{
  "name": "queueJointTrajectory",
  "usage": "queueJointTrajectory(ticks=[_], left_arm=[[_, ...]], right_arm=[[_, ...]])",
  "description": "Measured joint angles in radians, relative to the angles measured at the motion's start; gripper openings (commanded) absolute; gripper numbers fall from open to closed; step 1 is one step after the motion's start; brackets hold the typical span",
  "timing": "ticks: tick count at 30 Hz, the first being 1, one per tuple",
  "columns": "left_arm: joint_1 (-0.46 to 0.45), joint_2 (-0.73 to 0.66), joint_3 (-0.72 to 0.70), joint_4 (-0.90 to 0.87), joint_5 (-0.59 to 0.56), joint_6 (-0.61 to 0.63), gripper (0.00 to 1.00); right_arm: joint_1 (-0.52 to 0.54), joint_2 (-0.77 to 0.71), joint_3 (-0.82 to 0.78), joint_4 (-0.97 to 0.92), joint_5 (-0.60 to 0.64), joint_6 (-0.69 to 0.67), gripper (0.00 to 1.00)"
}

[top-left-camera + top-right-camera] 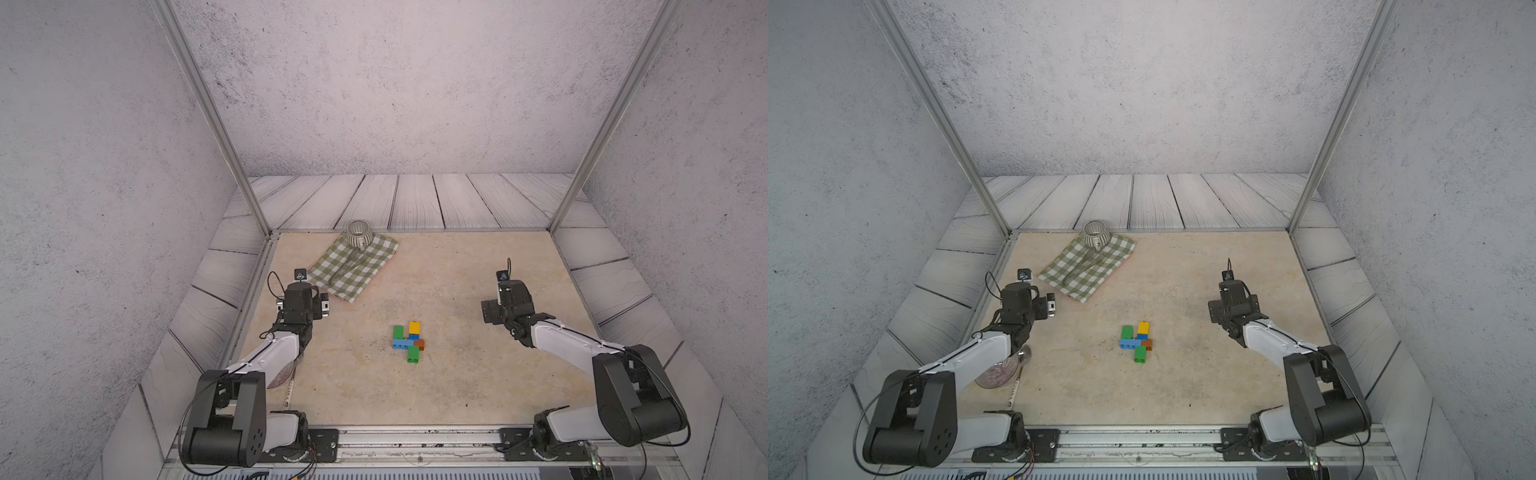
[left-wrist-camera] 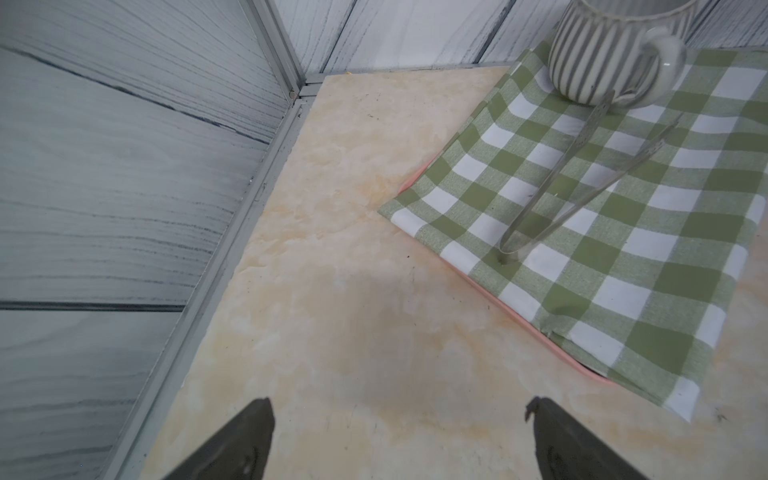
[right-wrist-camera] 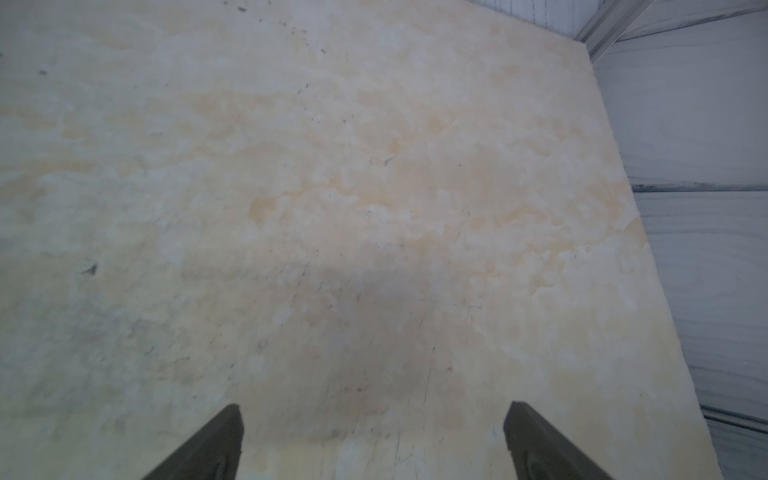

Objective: Assemble the number 4 with lego
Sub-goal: Reset both arms

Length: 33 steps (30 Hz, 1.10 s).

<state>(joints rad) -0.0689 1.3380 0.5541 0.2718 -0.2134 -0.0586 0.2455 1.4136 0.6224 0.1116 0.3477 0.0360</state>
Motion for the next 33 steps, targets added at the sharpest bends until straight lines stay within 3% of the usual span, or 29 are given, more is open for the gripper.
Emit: queueJointTrajectory(ticks=[15, 33], left_arm=[[0.043, 0.129, -0.016, 0.256, 0.092, 0.033, 1.0], [0.046, 0.17, -0.034, 0.344, 0.109, 0.034, 1.0]], right_arm=[[-0.209, 0.043, -0.094, 0.418, -0.154, -0.005, 0.99], [-0.216, 0.114, -0.142, 0.573, -0.225, -0.002, 0.99]])
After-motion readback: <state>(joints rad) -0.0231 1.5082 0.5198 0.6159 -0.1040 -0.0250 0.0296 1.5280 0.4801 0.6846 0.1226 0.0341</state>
